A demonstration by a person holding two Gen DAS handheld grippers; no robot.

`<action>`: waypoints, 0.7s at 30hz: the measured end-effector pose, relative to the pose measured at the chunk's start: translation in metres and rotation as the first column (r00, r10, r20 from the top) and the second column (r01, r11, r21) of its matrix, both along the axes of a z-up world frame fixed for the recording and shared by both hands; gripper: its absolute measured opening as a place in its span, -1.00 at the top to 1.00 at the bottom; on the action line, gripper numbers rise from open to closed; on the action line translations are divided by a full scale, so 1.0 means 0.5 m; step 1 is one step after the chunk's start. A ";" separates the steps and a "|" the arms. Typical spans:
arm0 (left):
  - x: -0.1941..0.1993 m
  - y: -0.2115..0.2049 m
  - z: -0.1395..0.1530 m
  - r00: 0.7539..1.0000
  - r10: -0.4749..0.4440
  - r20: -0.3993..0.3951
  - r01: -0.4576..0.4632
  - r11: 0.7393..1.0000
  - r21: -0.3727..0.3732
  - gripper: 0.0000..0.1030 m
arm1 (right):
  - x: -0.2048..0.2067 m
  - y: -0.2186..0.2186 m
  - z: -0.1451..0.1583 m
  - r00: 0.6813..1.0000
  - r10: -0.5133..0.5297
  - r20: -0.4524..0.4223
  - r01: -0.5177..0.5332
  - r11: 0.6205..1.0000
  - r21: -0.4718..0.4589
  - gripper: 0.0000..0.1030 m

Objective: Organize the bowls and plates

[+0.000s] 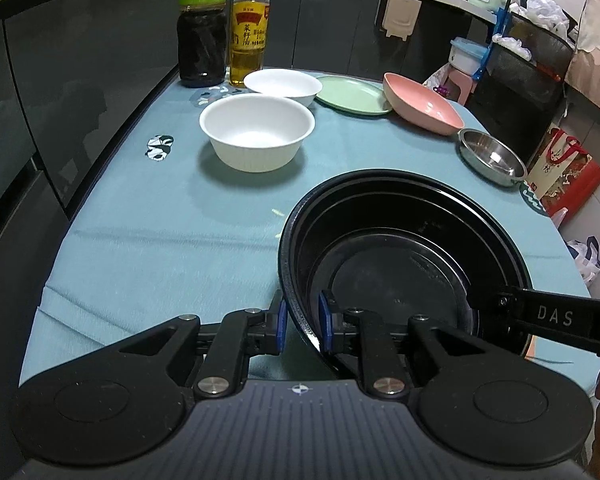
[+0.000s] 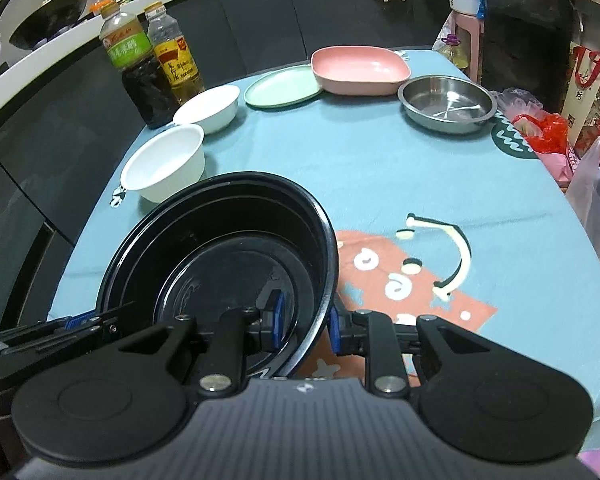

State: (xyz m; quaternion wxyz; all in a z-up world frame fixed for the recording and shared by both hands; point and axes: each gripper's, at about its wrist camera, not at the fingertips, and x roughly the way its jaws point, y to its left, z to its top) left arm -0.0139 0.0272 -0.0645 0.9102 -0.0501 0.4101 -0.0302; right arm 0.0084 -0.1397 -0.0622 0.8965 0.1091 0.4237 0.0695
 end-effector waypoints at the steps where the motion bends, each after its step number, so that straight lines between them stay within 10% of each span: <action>1: 0.000 0.000 -0.001 1.000 -0.001 -0.002 0.001 1.000 0.001 0.69 | 0.000 0.000 -0.002 1.000 0.000 -0.002 0.000 1.000 0.000 0.78; 21: 0.018 0.014 -0.017 0.999 0.029 -0.035 -0.030 1.000 -0.007 0.60 | 0.024 0.001 -0.032 0.997 0.026 -0.067 -0.024 0.999 0.026 0.62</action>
